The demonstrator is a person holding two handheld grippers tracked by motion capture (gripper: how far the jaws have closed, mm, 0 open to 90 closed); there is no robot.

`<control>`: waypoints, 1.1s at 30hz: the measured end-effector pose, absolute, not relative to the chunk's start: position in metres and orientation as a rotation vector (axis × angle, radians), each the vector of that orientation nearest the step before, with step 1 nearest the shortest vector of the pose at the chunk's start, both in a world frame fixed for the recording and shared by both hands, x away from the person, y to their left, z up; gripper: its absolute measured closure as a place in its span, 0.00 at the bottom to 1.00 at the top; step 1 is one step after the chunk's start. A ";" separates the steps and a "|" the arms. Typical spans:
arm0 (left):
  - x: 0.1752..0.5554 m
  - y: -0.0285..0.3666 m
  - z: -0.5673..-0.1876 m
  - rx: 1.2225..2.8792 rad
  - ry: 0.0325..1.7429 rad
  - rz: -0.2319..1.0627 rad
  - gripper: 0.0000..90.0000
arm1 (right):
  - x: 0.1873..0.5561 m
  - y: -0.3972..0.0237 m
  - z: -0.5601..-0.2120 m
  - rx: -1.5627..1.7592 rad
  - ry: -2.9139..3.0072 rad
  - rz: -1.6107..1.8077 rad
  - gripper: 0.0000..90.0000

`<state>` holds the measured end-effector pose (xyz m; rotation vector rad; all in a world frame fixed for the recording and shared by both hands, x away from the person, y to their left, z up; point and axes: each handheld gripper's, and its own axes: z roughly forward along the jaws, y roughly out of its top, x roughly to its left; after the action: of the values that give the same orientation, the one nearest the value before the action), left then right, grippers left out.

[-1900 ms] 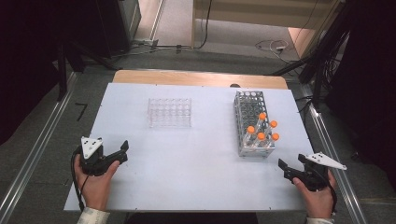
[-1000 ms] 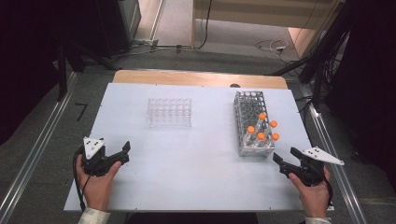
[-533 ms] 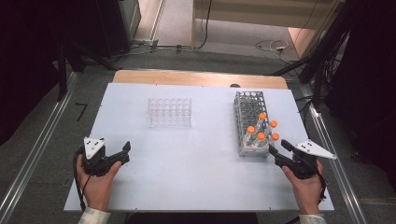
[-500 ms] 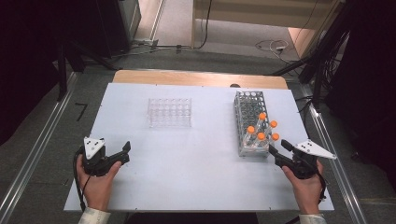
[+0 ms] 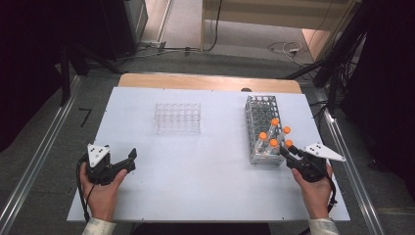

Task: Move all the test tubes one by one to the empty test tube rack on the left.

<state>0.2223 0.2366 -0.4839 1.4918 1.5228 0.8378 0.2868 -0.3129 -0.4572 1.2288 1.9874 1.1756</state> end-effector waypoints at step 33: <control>0.222 0.234 -0.484 1.509 1.502 0.819 0.11 | 0.255 -0.321 -0.402 1.139 1.882 1.308 0.80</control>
<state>0.2220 0.2337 -0.4838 1.5092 1.5019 0.8194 0.2551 -0.3210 -0.4023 1.1389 1.8816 1.3082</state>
